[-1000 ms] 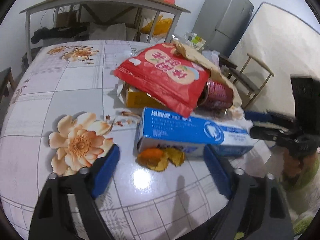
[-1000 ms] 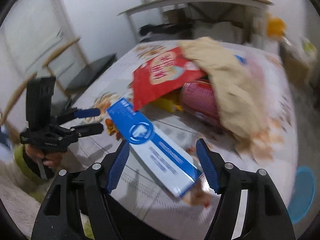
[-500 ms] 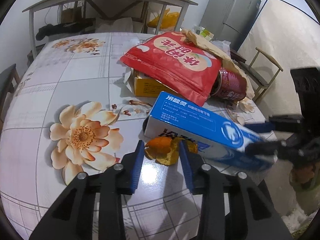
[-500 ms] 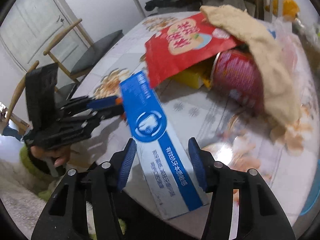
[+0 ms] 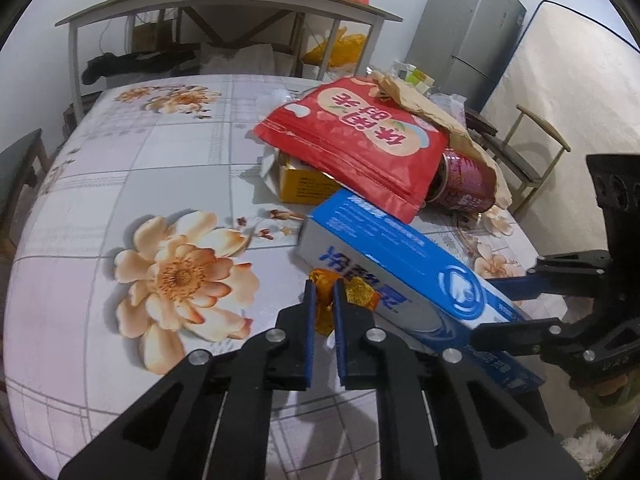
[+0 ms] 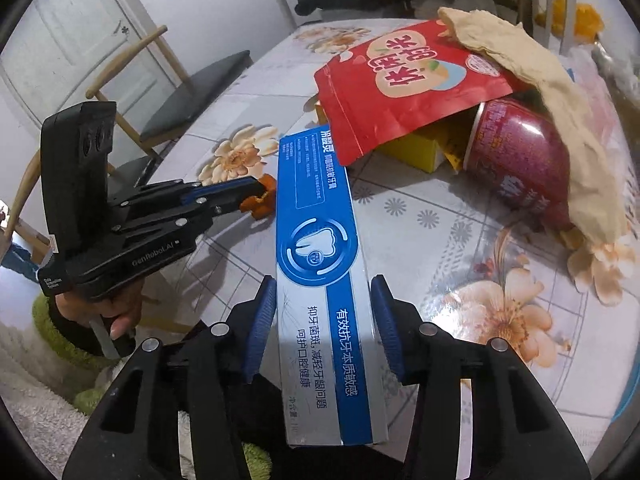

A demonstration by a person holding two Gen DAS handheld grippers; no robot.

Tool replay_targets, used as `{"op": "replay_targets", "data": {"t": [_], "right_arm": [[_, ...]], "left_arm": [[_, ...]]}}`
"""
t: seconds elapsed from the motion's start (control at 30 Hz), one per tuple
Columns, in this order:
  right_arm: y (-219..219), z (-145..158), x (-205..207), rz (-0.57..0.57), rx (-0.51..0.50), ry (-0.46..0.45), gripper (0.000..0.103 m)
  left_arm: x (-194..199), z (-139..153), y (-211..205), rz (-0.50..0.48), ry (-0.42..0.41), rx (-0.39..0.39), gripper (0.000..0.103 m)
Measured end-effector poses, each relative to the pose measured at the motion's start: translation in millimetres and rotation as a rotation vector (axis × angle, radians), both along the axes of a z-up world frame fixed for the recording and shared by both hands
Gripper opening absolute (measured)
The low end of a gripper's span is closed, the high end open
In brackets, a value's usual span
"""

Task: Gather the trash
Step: 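Grasp the toothpaste box with the right tool while the left tool grasps the orange peel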

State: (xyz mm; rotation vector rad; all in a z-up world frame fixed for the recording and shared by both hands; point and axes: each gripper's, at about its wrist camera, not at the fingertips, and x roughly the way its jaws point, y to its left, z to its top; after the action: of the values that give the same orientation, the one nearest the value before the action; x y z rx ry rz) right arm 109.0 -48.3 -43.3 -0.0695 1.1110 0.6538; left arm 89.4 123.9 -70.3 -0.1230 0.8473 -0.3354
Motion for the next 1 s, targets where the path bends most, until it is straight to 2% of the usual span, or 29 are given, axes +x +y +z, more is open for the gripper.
{"op": "replay_targets", "data": {"t": [0.17, 0.27, 0.33, 0.4, 0.47, 0.67, 0.83, 1.0], "right_arm": [[-4, 0, -4, -0.02, -0.012, 0.01, 0.046], [-1, -1, -2, -0.022, -0.006, 0.016, 0.047], [0, -1, 0, -0.026, -0.001, 0.013, 0.048], [2, 0, 2, -0.025, 0.005, 0.005, 0.05], [4, 2, 4, -0.023, 0.008, -0.001, 0.052], [10, -3, 6, -0.022, -0.01, -0.004, 0.053], [13, -8, 8, -0.027, -0.018, 0.003, 0.053], [16, -11, 10, -0.032, -0.024, 0.007, 0.053]], "left_arm": [[-3, 2, 17, 0.054, 0.02, -0.008, 0.008], [-3, 0, 27, 0.063, 0.05, -0.059, 0.01], [-2, 0, 30, 0.067, 0.06, -0.07, 0.013], [-1, 0, 31, 0.072, 0.061, -0.063, 0.024], [-1, -1, 30, 0.07, 0.066, -0.053, 0.03], [0, -3, 26, 0.049, 0.075, -0.047, 0.031], [-1, -6, 18, 0.02, 0.072, -0.023, 0.031], [-2, -5, 5, 0.001, 0.042, 0.07, 0.03]]}}
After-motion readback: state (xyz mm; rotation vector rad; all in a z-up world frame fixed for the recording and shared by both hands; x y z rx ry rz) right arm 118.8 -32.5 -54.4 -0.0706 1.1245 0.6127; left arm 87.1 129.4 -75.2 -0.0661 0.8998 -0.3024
